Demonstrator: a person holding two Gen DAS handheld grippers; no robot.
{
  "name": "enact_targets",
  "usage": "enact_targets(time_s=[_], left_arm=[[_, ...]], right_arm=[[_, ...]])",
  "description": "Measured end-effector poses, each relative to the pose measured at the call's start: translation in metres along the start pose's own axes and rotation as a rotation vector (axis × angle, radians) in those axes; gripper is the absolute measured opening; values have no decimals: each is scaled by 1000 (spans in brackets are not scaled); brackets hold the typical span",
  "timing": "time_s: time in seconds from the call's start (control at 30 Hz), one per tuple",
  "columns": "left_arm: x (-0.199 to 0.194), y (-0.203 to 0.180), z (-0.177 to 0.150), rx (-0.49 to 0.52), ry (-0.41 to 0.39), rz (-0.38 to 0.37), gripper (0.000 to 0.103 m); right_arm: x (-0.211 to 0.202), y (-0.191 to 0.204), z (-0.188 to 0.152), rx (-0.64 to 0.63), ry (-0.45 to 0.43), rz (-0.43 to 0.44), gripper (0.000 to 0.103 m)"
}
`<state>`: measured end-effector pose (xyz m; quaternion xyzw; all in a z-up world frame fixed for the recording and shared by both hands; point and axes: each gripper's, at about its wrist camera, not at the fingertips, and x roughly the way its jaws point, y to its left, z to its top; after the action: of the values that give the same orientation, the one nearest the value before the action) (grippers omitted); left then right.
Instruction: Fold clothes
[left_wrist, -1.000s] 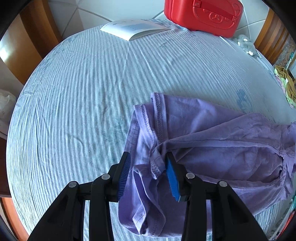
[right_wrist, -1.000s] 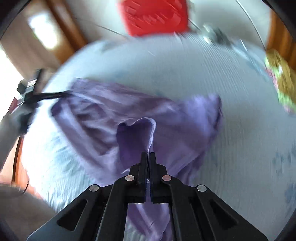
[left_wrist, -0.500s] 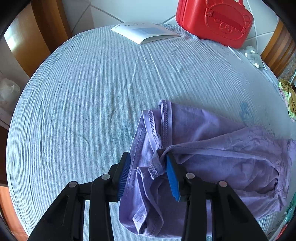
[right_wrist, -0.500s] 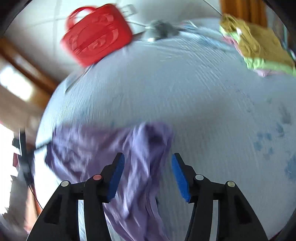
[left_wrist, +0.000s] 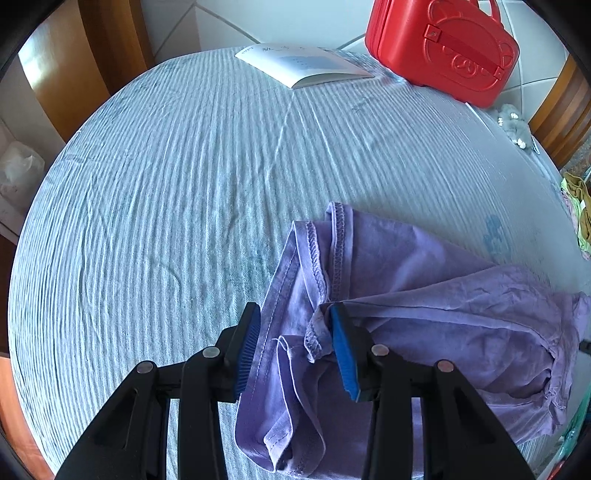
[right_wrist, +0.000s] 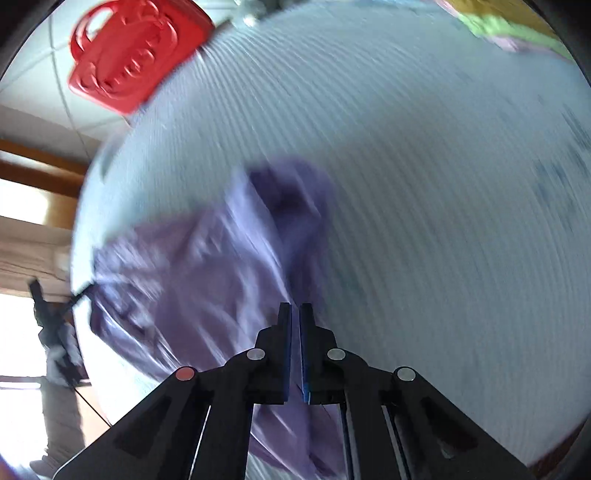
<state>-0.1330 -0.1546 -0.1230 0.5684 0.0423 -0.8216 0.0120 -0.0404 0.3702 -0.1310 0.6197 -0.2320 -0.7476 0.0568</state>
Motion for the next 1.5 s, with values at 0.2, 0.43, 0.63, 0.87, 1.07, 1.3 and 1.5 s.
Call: enact_targets(time_s=[0.2,0.43,0.63,0.87,1.07,1.3,1.5], left_arm=[[-16,0,5,5,-53,-29,40],[-13,-13,25,34,-45,-66,42],[11,-26,27,80,6,-41,42],[11,-31,27,73,-51,68,6],[5,-25,24,61,-49,58,12],[-53,-28,-7,129,-138,29,26],[-81,-73,-58,150,-134,-14,26]], right_arm=[[-9,-4,-14,12,-21,-22,14],[-25,23,30,-30,-159,-32,50],[-8,26,58,-28,-111,-59,49],[8,10,58,58,-159,-145,5],[9,0,48,57,-157,-192,13],[-45,20,-4,-39,-232,-137,16],[-50,16,-28,-148,-193,-103,16]])
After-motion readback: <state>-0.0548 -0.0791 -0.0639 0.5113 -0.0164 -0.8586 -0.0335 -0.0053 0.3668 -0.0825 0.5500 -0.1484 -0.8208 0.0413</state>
